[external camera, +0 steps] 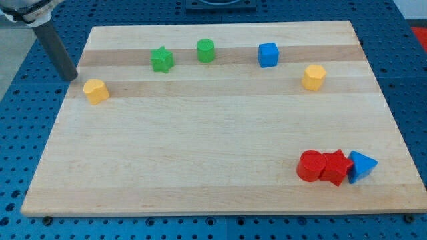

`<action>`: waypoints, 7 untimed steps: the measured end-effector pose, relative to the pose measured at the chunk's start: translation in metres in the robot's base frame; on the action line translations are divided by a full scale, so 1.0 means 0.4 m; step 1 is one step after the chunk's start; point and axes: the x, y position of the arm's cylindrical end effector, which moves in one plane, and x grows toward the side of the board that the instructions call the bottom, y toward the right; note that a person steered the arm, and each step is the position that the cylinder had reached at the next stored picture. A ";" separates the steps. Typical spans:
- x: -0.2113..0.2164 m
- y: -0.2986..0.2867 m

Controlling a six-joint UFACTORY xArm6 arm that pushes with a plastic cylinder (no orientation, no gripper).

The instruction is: Push the yellow heart towards the right side of the board

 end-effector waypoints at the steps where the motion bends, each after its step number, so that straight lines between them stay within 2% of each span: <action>1: 0.063 0.046; 2: 0.107 0.179; 3: 0.130 0.381; 4: 0.130 0.426; 6: 0.160 0.296; 7: 0.165 0.469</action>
